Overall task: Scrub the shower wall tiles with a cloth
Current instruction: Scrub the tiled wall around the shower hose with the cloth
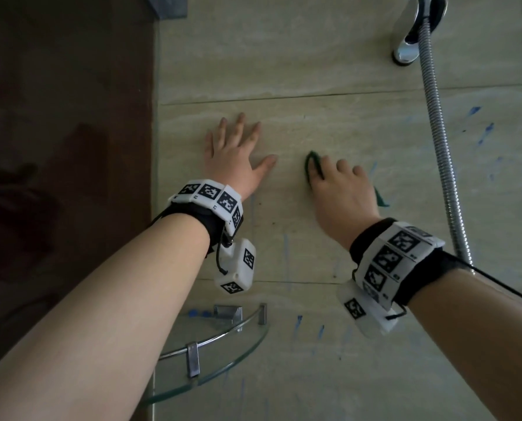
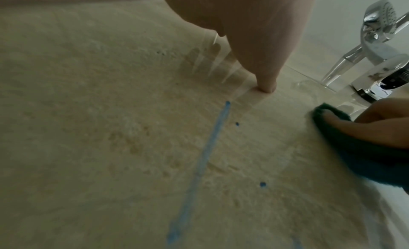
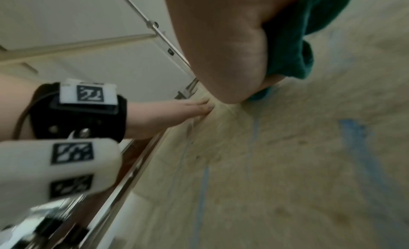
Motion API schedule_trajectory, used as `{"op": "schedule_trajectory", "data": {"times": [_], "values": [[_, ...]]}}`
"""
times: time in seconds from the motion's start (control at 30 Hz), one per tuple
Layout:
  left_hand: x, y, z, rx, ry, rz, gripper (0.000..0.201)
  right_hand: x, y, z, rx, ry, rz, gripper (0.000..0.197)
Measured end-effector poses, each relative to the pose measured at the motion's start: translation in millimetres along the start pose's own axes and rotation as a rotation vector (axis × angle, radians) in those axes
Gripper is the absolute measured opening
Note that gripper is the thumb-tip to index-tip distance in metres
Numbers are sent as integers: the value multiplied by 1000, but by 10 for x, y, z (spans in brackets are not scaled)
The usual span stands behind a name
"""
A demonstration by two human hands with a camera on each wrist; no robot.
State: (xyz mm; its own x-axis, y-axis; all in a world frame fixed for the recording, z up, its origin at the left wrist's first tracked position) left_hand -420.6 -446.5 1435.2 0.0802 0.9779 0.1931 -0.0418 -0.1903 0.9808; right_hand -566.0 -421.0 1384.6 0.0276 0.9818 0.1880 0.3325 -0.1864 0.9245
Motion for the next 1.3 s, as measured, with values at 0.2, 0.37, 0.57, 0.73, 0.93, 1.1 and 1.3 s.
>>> {"op": "schedule_trajectory", "data": {"times": [0.2, 0.37, 0.57, 0.73, 0.93, 1.1, 1.3], "values": [[-34, -9, 16, 5, -13, 9, 69, -163, -345, 571, 419, 41, -8, 57], [-37, -17, 25, 1, -28, 9, 71, 16, -10, -98, 71, 33, 39, 60], [-32, -33, 48, 25, -48, 21, 70, -77, -207, 498, 242, 82, 67, 65], [17, -21, 160, 52, -39, 26, 70, -84, -194, 616, 339, 56, 34, 63], [84, -40, 718, 277, -107, -8, 70, 47, 226, 330, 51, 104, -44, 55], [72, -110, 759, 276, -91, -10, 68, -52, 60, 949, 311, 166, -12, 54], [65, -133, 750, 268, -88, -10, 68, -39, -137, 1037, 499, 151, -16, 54]]}}
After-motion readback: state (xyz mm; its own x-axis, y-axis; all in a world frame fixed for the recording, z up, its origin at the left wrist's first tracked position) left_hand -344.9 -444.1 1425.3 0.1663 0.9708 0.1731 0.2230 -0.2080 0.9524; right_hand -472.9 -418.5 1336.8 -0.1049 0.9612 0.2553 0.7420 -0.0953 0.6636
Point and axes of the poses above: each hand's wrist, its own y-axis towards the middle knuckle, its own x-axis out of the back of the hand, z = x × y, the point moved 9 cm from there along y, towards the middle knuckle, and after that the axes turned 15 degrees about -z, right-handed, at the moved point
